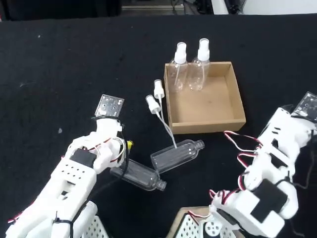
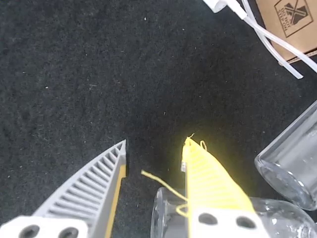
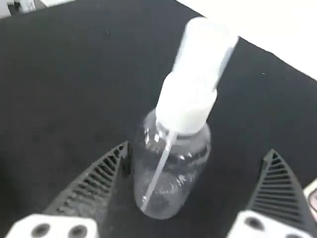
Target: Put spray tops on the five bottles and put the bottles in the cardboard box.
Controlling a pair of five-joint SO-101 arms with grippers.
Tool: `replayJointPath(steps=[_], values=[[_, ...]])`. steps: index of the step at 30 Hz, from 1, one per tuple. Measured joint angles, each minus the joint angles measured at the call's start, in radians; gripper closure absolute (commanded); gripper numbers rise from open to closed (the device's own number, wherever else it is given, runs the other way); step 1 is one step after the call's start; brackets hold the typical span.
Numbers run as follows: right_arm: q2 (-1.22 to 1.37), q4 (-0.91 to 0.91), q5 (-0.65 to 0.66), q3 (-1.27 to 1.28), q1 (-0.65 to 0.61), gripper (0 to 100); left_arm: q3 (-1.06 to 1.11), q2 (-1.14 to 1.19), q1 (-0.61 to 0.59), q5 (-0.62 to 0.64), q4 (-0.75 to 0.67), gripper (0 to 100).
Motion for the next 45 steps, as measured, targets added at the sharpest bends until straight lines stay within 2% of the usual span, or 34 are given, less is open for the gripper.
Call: replayJointPath(steps=[7, 25, 40, 45], values=[[0.028, -0.069, -0.049, -0.002, -0.006, 63.5, 0.0, 0.0, 0.0, 0.0, 0.0, 82], [0.037, -0.072, -0.049, -0.009, -0.006, 63.5, 0.0, 0.0, 0.0, 0.0, 0.0, 82], [0.173, -0.072, -0.049, -0.086, -0.006, 63.5, 0.0, 0.0, 0.0, 0.0, 0.0, 82], [0.173, -0.133, -0.049, -0.086, -0.006, 63.5, 0.0, 0.0, 0.0, 0.0, 0.0, 82]])
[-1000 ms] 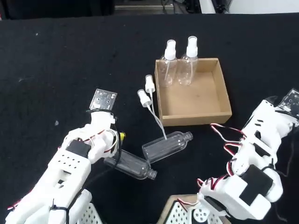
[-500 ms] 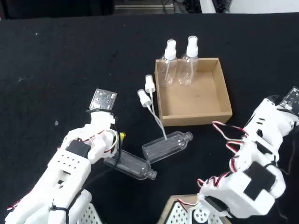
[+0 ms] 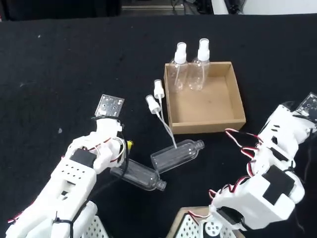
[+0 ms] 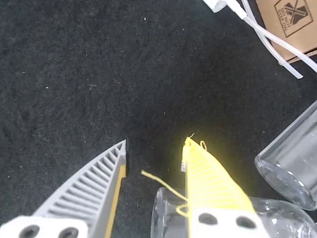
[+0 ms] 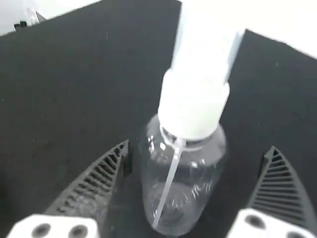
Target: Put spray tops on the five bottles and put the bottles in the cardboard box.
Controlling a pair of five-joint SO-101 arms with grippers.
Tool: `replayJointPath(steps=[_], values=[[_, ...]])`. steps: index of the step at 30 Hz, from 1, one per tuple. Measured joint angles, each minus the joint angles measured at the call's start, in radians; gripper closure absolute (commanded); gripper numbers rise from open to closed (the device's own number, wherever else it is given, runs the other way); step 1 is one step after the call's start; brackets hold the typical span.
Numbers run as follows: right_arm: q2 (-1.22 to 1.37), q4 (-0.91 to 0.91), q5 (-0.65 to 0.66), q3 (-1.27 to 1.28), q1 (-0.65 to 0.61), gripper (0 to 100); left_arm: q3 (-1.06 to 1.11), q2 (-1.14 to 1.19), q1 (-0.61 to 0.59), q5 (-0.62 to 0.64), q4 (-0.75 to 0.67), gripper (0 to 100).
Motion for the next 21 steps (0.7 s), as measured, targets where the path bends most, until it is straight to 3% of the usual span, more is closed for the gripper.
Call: replayJointPath(steps=[7, 13, 21], values=[[0.002, -0.035, 0.0, 0.0, 0.0, 64.6, 0.0, 0.0, 0.0, 0.0, 0.0, 82], [0.005, -0.035, 0.0, 0.0, 0.0, 94.0, 0.0, 0.0, 0.0, 0.0, 0.0, 82], [0.005, -0.035, 0.011, 0.0, 0.0, 97.2, 0.0, 0.0, 0.0, 0.0, 0.0, 82]])
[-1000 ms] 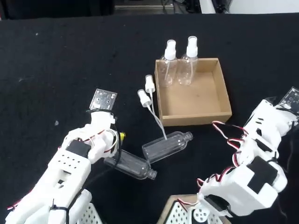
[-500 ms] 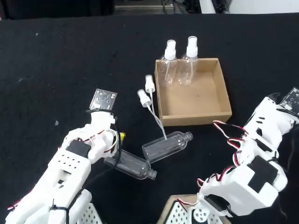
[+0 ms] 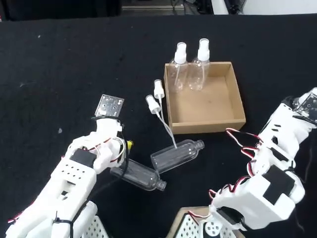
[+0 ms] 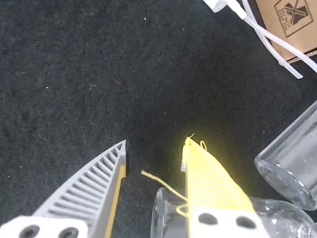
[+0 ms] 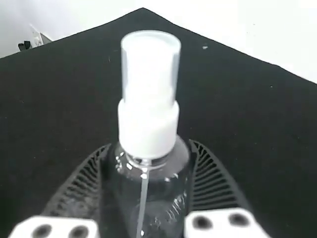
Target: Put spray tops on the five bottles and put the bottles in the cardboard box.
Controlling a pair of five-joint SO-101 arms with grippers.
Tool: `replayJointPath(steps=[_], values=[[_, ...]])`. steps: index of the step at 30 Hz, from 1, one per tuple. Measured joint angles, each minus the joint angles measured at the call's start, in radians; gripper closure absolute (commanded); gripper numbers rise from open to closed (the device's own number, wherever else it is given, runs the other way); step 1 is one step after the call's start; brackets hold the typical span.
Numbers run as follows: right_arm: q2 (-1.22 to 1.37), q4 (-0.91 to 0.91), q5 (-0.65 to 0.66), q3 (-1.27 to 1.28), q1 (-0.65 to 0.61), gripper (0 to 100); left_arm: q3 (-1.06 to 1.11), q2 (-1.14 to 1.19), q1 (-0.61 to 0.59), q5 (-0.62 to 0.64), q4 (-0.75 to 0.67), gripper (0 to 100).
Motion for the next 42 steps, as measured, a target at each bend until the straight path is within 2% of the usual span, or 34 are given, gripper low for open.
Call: replayJointPath(steps=[8, 13, 16, 19, 23, 26, 36, 42], values=[[-0.02, -0.04, 0.0, 0.003, 0.057, 98.8, 0.0, 0.0, 0.0, 0.0, 0.0, 82], [-0.212, -0.006, 0.0, 0.058, 0.061, 98.8, 0.0, 0.0, 0.0, 0.0, 0.0, 82], [-0.362, 0.15, 0.0, 0.058, 0.026, 98.8, 0.0, 0.0, 0.0, 0.0, 0.0, 82], [-0.497, 0.384, 0.0, 0.018, -0.052, 98.8, 0.0, 0.0, 0.0, 0.0, 0.0, 82], [-0.621, 0.689, -0.075, -0.071, -0.175, 98.7, 0.0, 0.0, 0.0, 0.0, 0.0, 82], [-0.649, 0.775, -0.121, -0.103, -0.258, 98.7, 0.0, 0.0, 0.0, 0.0, 0.0, 82], [-0.649, 0.779, -0.249, -0.104, -0.463, 98.7, 0.0, 0.0, 0.0, 0.0, 0.0, 82], [-0.649, 0.574, -0.249, 0.011, -0.517, 98.7, 0.0, 0.0, -0.005, -0.003, 0.0, 82]])
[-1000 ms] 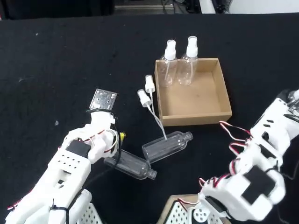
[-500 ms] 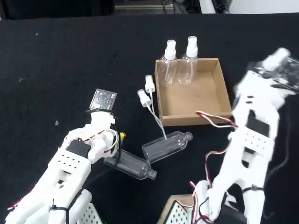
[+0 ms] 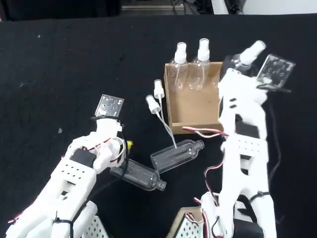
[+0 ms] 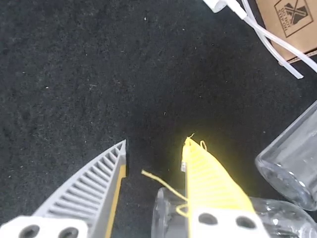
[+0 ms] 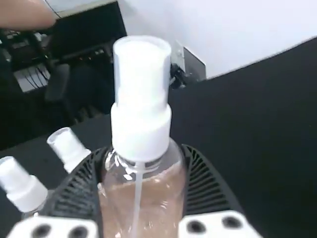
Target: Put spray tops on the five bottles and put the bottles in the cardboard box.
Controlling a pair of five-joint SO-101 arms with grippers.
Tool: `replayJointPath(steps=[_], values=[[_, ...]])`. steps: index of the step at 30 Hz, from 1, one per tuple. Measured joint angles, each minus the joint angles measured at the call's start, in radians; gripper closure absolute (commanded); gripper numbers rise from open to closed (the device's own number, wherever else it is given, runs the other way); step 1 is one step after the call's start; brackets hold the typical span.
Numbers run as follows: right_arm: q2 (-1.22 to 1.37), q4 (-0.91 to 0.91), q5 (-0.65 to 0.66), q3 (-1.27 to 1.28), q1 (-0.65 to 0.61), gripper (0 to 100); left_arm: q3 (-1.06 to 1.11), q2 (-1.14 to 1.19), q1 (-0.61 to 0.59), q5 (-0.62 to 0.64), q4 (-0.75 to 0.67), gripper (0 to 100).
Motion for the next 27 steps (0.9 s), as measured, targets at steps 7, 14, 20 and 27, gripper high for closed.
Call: replayJointPath(steps=[7, 14, 20, 27], values=[[0.0, -0.132, 0.012, 0.095, -0.012, 98.7, 0.0, 0.0, -0.117, 0.003, 0.0, 82], [0.002, -0.144, 0.097, 0.127, -0.012, 98.8, 0.0, 0.0, -0.132, 0.003, 0.0, 82], [0.176, -0.242, 0.101, 0.087, -0.012, 98.7, 0.0, 0.0, -0.135, 0.002, 0.0, 82], [0.382, -0.414, 0.101, 0.044, -0.011, 98.7, 0.0, 0.0, -0.138, 0.003, 0.0, 82]])
